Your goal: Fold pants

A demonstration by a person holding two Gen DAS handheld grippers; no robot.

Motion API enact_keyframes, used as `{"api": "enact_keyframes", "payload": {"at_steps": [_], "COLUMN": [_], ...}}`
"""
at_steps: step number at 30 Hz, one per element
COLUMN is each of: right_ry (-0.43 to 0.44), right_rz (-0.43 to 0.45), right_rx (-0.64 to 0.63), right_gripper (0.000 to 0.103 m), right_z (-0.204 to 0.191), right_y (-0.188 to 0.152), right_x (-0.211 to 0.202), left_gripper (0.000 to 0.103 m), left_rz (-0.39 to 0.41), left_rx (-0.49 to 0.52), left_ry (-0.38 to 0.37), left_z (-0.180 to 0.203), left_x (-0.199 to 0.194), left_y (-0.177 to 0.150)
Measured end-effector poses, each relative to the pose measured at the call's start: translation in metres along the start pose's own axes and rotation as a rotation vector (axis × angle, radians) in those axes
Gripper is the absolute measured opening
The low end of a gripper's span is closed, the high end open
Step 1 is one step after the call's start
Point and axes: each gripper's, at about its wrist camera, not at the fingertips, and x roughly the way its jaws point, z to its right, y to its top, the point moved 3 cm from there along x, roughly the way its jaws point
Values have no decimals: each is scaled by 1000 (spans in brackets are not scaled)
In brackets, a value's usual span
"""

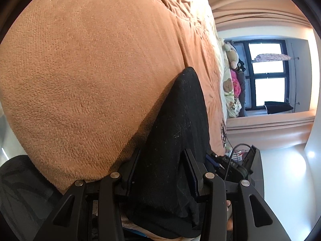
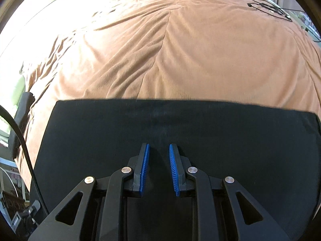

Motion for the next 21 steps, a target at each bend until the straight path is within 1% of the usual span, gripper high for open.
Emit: {"api": "enact_keyframes", "payload": {"at_steps": [4, 6, 10, 12, 16, 21], "right_ry": [6, 34, 95, 119, 129, 132], "right_rz": [-3, -3, -7, 0, 53, 76], "right_rx": [23, 35, 43, 44, 11, -5], "right_gripper": [18, 18, 18, 18, 18, 18], "right_z": [1, 2, 3, 4, 3, 5], "right_y": [1, -3, -27, -38, -73, -101], "right_x": [3, 0, -11, -17, -35, -42], "left_gripper": [43, 40, 33, 32, 29, 22], "left_rz": [5, 7, 9, 12, 17, 24], "left_rx": [7, 8, 11, 34, 87, 132], "left_ry": [-4, -6, -31, -36, -33, -33], "left_z": [0, 0, 3, 10, 25, 42], "left_x": [0, -1, -3, -6, -10, -12], "left_y": [0, -1, -2, -3, -2, -3]}}
